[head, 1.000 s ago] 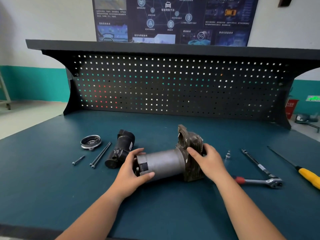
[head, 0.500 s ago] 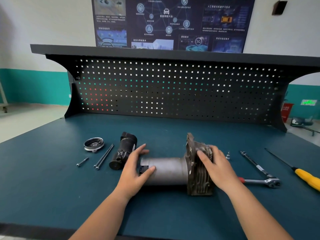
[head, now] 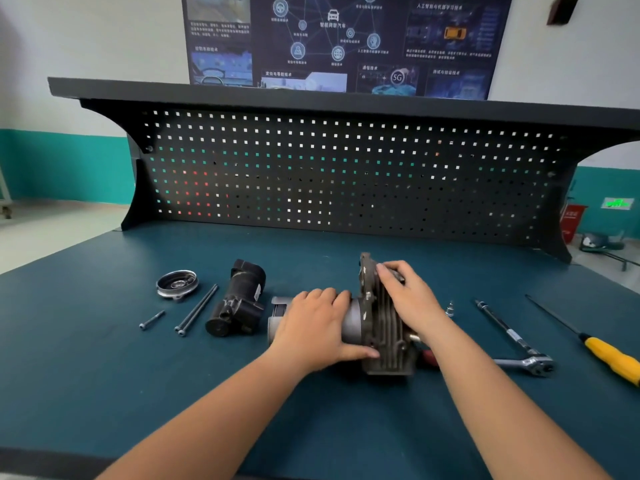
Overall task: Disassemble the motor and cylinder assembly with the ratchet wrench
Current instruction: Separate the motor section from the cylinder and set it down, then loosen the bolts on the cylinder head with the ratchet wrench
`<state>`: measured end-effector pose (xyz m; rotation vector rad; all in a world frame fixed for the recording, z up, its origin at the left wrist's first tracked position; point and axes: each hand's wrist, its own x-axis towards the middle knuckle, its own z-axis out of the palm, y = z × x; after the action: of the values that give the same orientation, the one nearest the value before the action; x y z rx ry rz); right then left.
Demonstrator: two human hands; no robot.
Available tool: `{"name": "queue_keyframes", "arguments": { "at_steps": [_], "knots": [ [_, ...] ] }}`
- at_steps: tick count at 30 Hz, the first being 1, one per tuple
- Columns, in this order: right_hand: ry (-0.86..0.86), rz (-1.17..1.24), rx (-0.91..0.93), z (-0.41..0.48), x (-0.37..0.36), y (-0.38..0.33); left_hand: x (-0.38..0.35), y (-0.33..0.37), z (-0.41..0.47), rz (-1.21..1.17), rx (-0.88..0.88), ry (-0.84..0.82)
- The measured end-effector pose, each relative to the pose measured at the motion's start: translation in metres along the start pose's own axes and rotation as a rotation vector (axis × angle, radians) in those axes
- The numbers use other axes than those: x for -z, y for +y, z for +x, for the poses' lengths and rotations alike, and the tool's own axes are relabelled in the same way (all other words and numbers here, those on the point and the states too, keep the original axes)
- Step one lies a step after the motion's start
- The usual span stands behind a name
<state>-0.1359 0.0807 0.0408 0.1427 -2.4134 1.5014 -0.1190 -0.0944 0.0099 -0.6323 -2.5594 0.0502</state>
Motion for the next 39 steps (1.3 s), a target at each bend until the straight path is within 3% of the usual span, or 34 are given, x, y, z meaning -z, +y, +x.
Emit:
{"name": "queue_keyframes", "arguments": {
  "at_steps": [3,8,12,17,23,27,32,36,39],
  "knots": [
    [-0.032,0.005,-0.109,0.021,-0.001,0.0,-0.003,-0.007,0.019,-0.002,-0.001,0.004],
    [-0.112,-0.009,-0.096,0.046,0.002,0.009,-0.008,-0.014,0.036,0.007,-0.01,-0.023],
    [-0.261,-0.09,-0.17,0.06,0.002,0.012,-0.014,-0.019,0.048,0.037,-0.044,-0.027],
    [-0.275,-0.215,-0.237,0.084,-0.005,0.023,-0.018,-0.026,0.065,0.083,-0.048,-0.064],
    [-0.414,-0.413,-0.348,0.095,-0.012,0.035,-0.026,-0.032,0.077,0.019,-0.05,-0.139],
    [-0.316,-0.29,-0.293,0.093,-0.013,0.035,-0.026,-0.03,0.074,-0.007,-0.039,-0.082],
    [0.088,-0.004,-0.067,0.063,0.005,0.027,-0.026,-0.03,0.06,-0.14,-0.061,0.078],
    [-0.007,-0.266,0.069,0.002,0.053,0.05,-0.026,-0.034,0.039,-0.359,-0.038,0.044],
    [0.015,-0.468,0.094,-0.042,0.094,0.077,-0.021,-0.02,0.011,-0.621,0.004,0.112]
  ]
}}
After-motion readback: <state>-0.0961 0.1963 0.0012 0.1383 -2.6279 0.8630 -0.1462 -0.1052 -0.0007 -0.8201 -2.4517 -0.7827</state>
